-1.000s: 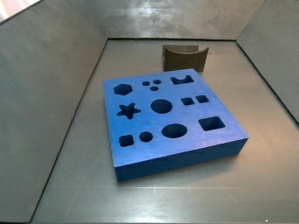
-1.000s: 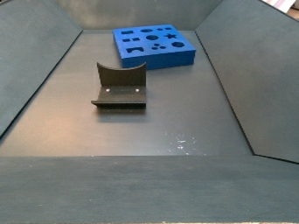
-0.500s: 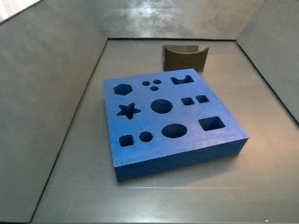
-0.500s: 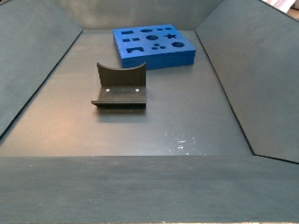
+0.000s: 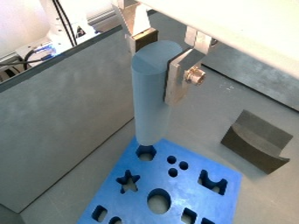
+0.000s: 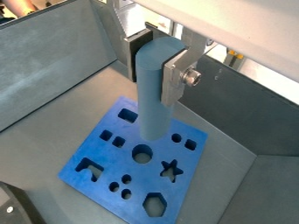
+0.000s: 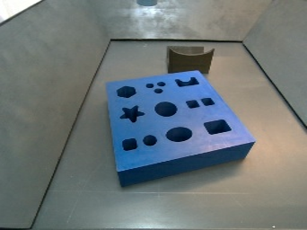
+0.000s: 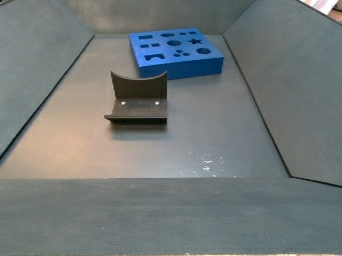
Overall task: Pick up the oval object. Move up. Move to above the board. Insert the oval object.
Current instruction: Insert the oval object.
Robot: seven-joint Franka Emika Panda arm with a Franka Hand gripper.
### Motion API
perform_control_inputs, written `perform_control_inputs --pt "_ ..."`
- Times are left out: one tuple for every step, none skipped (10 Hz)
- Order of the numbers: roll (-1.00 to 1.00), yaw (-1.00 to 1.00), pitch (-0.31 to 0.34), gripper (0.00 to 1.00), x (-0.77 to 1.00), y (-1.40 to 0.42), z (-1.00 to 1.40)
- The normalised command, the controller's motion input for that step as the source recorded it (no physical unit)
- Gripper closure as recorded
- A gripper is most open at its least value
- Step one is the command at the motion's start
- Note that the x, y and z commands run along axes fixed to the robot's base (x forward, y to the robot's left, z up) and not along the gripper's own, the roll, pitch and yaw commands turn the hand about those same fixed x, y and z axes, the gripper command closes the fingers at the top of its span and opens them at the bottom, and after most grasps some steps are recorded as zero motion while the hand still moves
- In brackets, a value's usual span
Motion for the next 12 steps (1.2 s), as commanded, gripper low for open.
perform_control_inputs --pt "0.0 0.0 0.0 1.0 0.0 0.0 -0.03" --pt "0.13 -0.75 0.0 1.0 0.0 -0.21 -0.22" --pt "0.12 -0.98 0.0 1.0 0.0 -0.03 -0.29" --pt "0.06 -1.0 0.0 1.0 0.0 0.0 -0.4" --pt "0.0 -1.0 0.0 1.0 0.0 0.0 -0.42" --pt "0.0 -1.0 -0.006 1.0 0.0 -0.03 -0.42" --pt "0.02 -0.96 0.0 1.0 0.0 -0.16 -0.45" --pt "0.03 -0.91 0.0 1.0 0.01 -0.24 -0.46" --pt "0.01 -0.85 0.0 1.0 0.06 -0.31 -0.43" --pt "0.0 -0.75 0.0 1.0 0.13 -0.38 -0.38" --pt "0.0 -0.72 0.0 1.0 0.17 -0.39 -0.38" --pt "0.0 -0.59 0.0 1.0 0.33 -0.41 -0.33"
